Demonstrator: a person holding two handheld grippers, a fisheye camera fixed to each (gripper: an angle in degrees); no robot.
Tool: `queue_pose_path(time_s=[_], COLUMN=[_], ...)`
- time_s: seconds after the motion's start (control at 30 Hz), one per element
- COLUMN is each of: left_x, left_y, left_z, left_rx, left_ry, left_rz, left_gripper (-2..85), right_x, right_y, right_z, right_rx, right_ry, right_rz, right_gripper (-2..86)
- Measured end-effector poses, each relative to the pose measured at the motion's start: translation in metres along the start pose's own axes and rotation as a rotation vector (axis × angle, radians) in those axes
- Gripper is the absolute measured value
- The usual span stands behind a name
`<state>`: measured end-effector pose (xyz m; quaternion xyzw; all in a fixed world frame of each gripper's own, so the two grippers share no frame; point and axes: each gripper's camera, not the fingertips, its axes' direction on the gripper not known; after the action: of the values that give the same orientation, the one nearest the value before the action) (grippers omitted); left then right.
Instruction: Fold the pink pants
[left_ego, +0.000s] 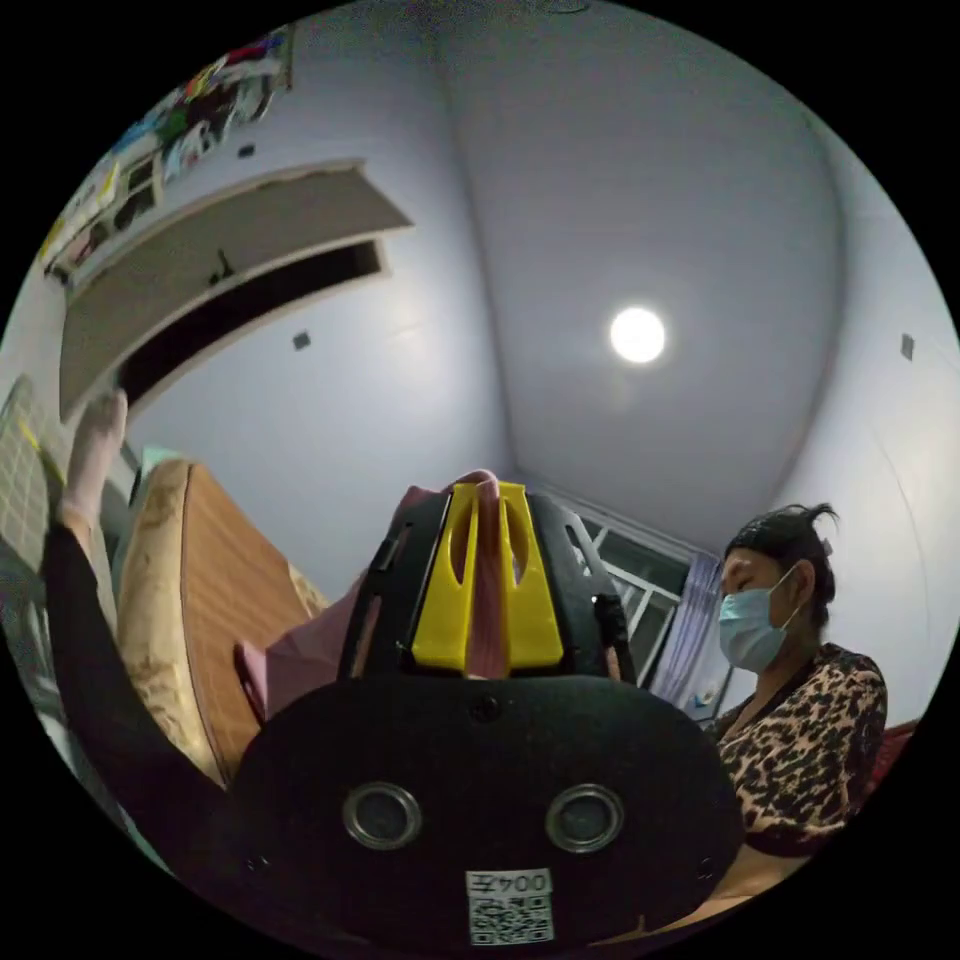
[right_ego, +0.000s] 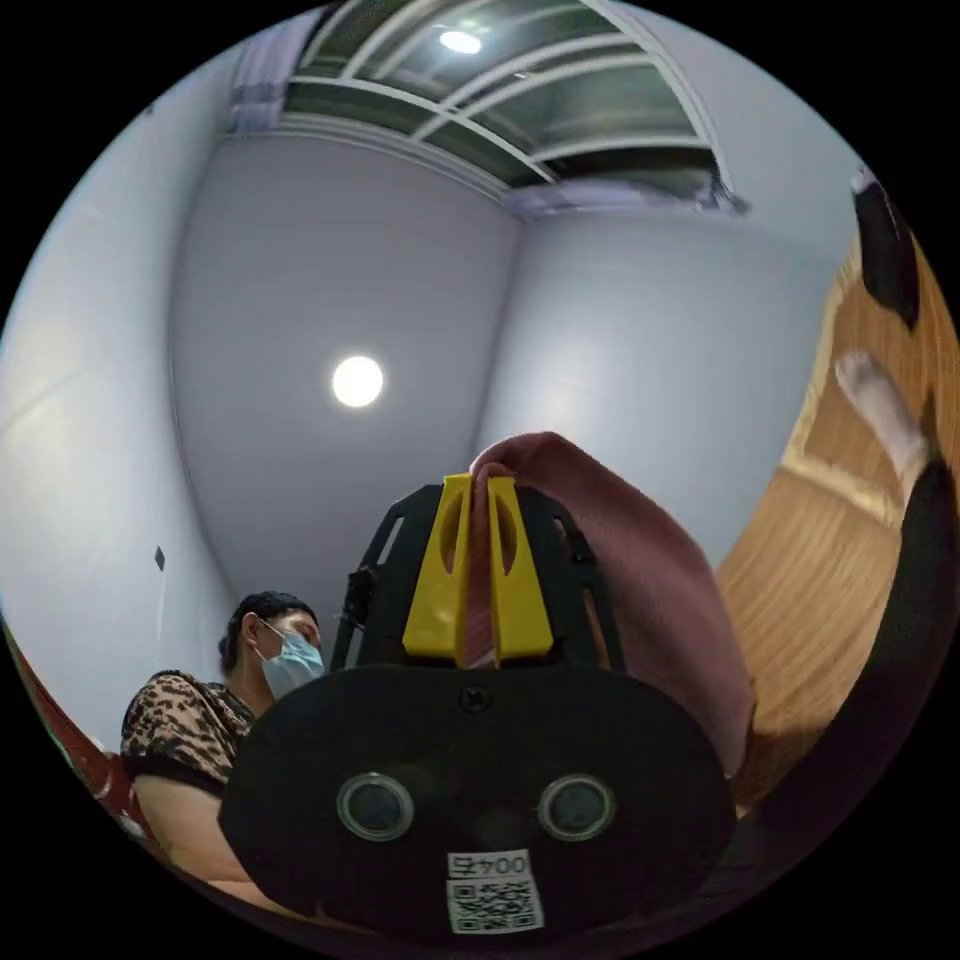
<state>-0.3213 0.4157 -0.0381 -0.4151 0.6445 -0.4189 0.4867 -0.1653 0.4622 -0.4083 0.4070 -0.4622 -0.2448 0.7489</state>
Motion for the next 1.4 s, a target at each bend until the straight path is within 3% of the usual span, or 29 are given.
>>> queue_pose_path(time_s=[0.13,0.3,0.67,0.83,0.97,1.1,1.23,1.4], left_x=[0.048,0.047,0.023,0.023,0.034,0.054,0.002,-0.061], left_y=[-0.032,-0.027,0.015,0.074,0.159,0.3,0.399,0.442], left_z=[-0.039,-0.05,0.072,0.231,0.356,0.476,0.507,0.459], left_rx=[0.095,0.098,-0.09,-0.389,-0.624,-0.986,-1.222,-1.235], left_ry=[-0.078,-0.106,0.086,0.262,0.401,0.546,0.346,0.164], left_rz=[0.137,0.124,0.053,-0.012,-0.094,-0.147,-0.183,-0.262], left_gripper=[2.9,3.1,3.0,3.2,3.9,7.2,14.1,17.1], right_x=[-0.067,-0.079,-0.097,-0.128,-0.134,-0.127,-0.126,-0.087], right_y=[-0.032,-0.021,0.028,0.074,0.077,0.091,0.116,0.145], right_z=[-0.027,-0.036,0.032,0.086,0.098,0.106,0.12,0.115], right_rx=[0.031,-0.032,-0.653,-1.02,-0.992,-0.978,-1.108,-1.057], right_ry=[0.044,0.049,-0.079,-0.08,-0.108,-0.086,-0.059,-0.014], right_rz=[-0.126,-0.118,-0.118,-0.24,-0.259,-0.242,-0.208,-0.048], right_gripper=[3.7,3.8,4.3,9.6,12.4,11.9,9.5,8.6])
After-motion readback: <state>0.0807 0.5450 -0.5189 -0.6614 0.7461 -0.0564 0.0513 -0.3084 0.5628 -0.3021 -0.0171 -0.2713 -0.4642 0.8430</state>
